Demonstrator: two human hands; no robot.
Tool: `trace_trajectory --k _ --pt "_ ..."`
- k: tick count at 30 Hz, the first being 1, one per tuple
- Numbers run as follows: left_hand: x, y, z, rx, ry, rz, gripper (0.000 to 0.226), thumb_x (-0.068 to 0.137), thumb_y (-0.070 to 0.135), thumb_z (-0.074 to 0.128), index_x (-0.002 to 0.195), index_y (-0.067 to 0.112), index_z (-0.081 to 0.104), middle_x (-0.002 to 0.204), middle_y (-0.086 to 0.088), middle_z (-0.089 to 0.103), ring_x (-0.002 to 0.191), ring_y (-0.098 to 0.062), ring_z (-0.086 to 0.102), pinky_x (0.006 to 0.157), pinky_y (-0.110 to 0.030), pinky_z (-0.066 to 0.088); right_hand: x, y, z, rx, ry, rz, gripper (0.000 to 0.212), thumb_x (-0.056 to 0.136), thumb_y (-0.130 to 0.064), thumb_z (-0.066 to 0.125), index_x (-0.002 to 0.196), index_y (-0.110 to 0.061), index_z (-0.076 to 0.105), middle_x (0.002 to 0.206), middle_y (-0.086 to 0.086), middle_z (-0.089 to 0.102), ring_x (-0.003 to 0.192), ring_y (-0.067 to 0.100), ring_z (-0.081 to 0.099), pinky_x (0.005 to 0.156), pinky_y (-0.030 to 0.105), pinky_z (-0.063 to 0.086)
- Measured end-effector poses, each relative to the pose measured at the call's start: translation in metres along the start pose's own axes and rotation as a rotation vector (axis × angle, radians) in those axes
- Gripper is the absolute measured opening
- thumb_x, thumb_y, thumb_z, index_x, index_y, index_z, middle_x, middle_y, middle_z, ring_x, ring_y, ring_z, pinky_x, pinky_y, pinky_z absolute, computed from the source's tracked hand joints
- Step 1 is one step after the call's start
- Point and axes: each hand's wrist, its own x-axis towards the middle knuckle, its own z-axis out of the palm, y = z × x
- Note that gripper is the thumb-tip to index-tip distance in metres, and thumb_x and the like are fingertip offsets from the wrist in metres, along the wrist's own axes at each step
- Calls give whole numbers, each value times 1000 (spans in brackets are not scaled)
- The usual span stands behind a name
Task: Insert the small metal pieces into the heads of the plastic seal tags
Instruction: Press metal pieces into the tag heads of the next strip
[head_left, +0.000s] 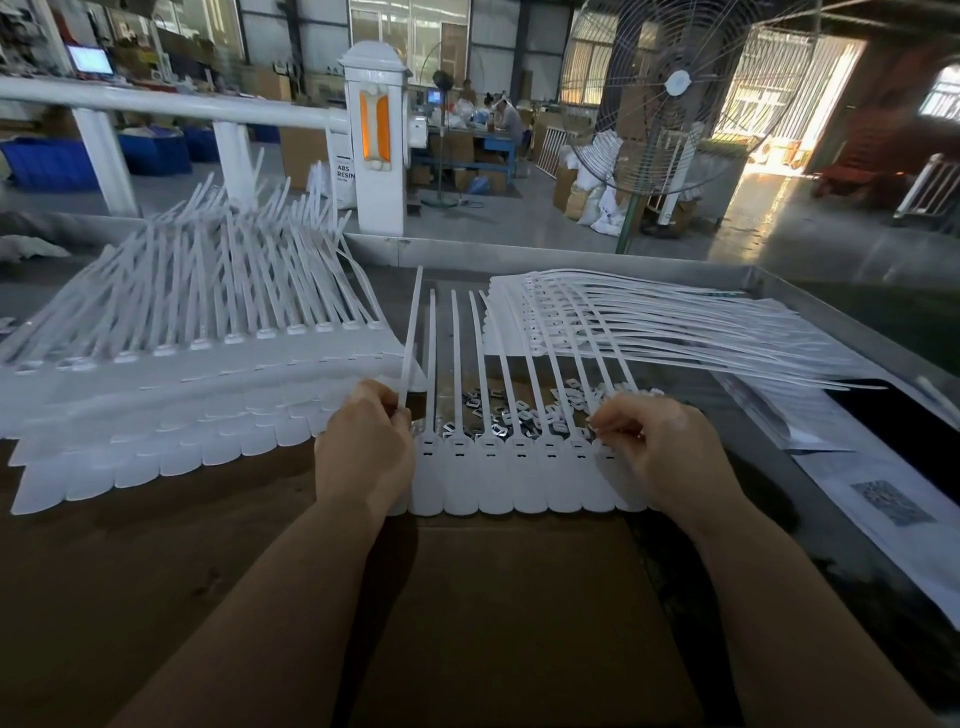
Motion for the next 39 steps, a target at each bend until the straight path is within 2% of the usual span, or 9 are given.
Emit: trace_trajectory --k 6,9,13,16,22,26,30,35,39 --pt "-1 2 0 0 -4 -4 7 94 19 51 100 16 51 88 1 55 89 -20 54 94 -44 43 2 2 -1 41 -11 79 13 79 -3 70 88 -13 71 78 -5 63 67 -3 49 68 11 40" --pt "0 1 0 11 -5 5 9 94 19 51 102 15 52 87 1 55 86 -19 52 94 -44 43 2 1 1 10 -12 53 13 81 -4 69 89 -13 71 84 -1 69 73 6 56 72 16 45" --pt "1 0 0 10 2 10 12 94 19 51 104 13 52 88 2 54 85 -16 50 93 -43 43 -1 -1 2 -29 36 16 14 80 -1 67 87 -12 70 80 1 69 76 13 60 71 26 51" --pt "1 0 0 10 1 12 12 94 19 51 104 13 52 88 2 54 85 -16 50 92 -42 43 -1 -3 1 4 74 34 13 80 -2 68 88 -12 70 80 0 69 74 11 59 68 22 48" --pt "0 -1 0 5 5 10 8 94 19 51 101 15 51 87 3 53 83 -15 50 92 -41 44 0 -3 3 49 -21 127 12 81 -9 69 91 -16 69 82 -6 61 72 3 52 69 11 38" --pt "0 -1 0 7 5 7 6 94 19 52 98 16 50 87 2 54 84 -17 50 93 -43 43 1 -4 4 44 -18 181 13 81 -10 69 92 -17 69 84 -3 65 74 7 56 73 19 46" --pt "1 -1 1 5 2 5 11 94 19 51 103 13 52 88 2 55 87 -19 53 93 -43 43 -3 -5 2 -13 55 104 13 79 -7 70 90 -13 71 81 0 71 76 13 64 77 27 52" --pt "0 -2 1 3 10 0 12 94 19 52 104 13 53 89 1 54 86 -17 51 95 -45 43 -3 -9 1 -210 48 -38 9 79 -9 67 82 -15 73 70 -1 71 65 19 64 88 37 47" --pt "1 -2 1 0 27 6 9 94 18 51 101 13 53 86 1 54 83 -17 49 92 -41 43 -4 -7 4 -159 93 21 10 81 -9 67 86 -15 74 75 1 73 68 20 65 90 39 46"
